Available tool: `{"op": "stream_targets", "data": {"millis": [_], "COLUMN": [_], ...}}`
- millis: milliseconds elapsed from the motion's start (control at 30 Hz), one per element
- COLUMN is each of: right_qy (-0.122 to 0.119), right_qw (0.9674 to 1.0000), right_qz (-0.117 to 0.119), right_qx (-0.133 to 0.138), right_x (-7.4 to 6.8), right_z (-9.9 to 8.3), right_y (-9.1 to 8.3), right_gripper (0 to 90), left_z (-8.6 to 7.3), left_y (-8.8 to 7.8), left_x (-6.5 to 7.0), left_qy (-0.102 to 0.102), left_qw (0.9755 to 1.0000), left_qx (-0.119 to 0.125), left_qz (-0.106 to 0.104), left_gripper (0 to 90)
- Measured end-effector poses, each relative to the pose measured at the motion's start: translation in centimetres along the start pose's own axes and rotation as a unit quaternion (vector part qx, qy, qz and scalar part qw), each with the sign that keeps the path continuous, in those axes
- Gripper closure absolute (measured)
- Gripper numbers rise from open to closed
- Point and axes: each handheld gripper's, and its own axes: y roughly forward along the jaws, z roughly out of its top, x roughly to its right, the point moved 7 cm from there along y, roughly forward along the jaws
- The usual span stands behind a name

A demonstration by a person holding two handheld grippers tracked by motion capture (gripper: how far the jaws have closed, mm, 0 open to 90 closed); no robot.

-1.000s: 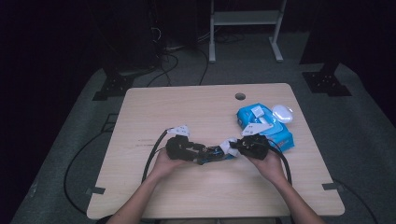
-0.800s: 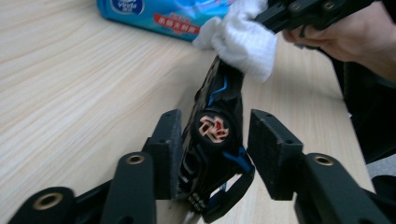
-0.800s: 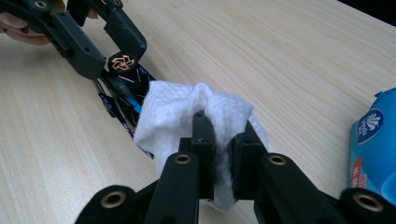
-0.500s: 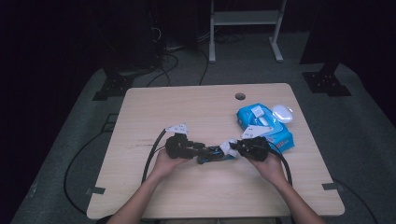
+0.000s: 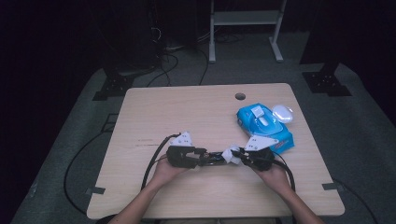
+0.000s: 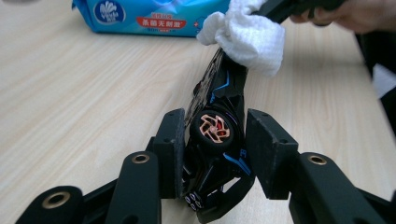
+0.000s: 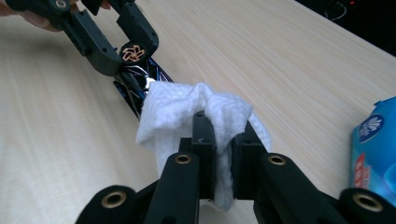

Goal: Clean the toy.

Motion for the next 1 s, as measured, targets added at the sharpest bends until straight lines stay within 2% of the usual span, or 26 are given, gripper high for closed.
{"op": "stream_targets", "data": {"millis": [100, 133, 167, 233, 267, 300, 333, 367, 533, 600, 667, 767, 867, 1000], "right_qy": [-0.003, -0.006, -0.013, -0.004, -0.007, -0.016, -0.02, -0.019, 0.015, 0.026, 0.026, 0.034, 0.044, 0.05], "right_qw": [0.9999, 0.9999, 0.9998, 0.9994, 0.9991, 0.9987, 0.9984, 0.9982, 0.9982, 0.9972, 0.9965, 0.9961, 0.996, 0.996], "right_qz": [0.01, 0.013, 0.014, 0.031, 0.037, 0.035, 0.035, 0.034, 0.028, 0.036, 0.035, 0.04, 0.045, 0.045], "right_qx": [-0.002, -0.005, -0.006, -0.01, -0.021, -0.032, -0.04, -0.045, -0.051, -0.06, -0.072, -0.071, -0.063, -0.059], "right_x": [-0.4, -0.7, -1.0, -1.4, -1.7, -2.0, -2.2, -2.1, -0.6, -0.6, -0.9, -1.0, -1.1, -1.2], "right_z": [-0.2, -0.3, -0.4, -0.6, -0.8, -1.1, -1.4, -1.6, -1.2, -1.3, -1.6, -1.9, -2.1, -2.2], "right_y": [-0.4, -0.5, -0.6, -0.6, -0.4, -0.3, -0.1, 0.0, 1.3, 1.9, 2.3, 2.5, 2.4, 2.2], "right_gripper": [81.9, 81.8, 81.6, 81.6, 81.5, 81.5, 81.5, 81.4, 80.8, 80.7, 80.5, 80.3, 80.4, 80.4], "left_z": [-0.6, -0.7, -0.8, -0.9, -1.1, -1.1, -1.2, -1.1, -1.0, -0.9, -1.0, -1.5, -2.0, -2.3], "left_y": [0.4, 0.6, 0.9, 1.2, 1.3, 1.4, 1.4, 1.4, 1.4, 1.2, 1.2, 1.2, 1.4, 1.7], "left_x": [0.9, 1.2, 1.1, 1.1, 1.2, 1.4, 1.4, 1.4, 1.1, 1.1, 1.1, 1.1, 1.1, 1.4], "left_qy": [0.021, 0.031, 0.033, 0.017, 0.022, 0.032, 0.042, 0.042, 0.045, 0.049, 0.047, 0.044, 0.035, 0.024], "left_qw": [0.9994, 0.9987, 0.9984, 0.9988, 0.9984, 0.9979, 0.9972, 0.9974, 0.9969, 0.9965, 0.9968, 0.9958, 0.9953, 0.9957], "left_qx": [-0.024, -0.028, -0.035, -0.034, -0.045, -0.044, -0.046, -0.046, -0.046, -0.046, -0.047, -0.067, -0.081, -0.084], "left_qz": [0.016, 0.028, 0.03, 0.029, 0.027, 0.033, 0.041, 0.037, 0.045, 0.049, 0.044, 0.045, 0.039, 0.028], "left_gripper": [50.7, 49.1, 48.1, 42.9, 40.3, 38.6, 42.8, 43.0, 35.1, 25.8, 16.5, 10.4, 8.5, 8.5]}}
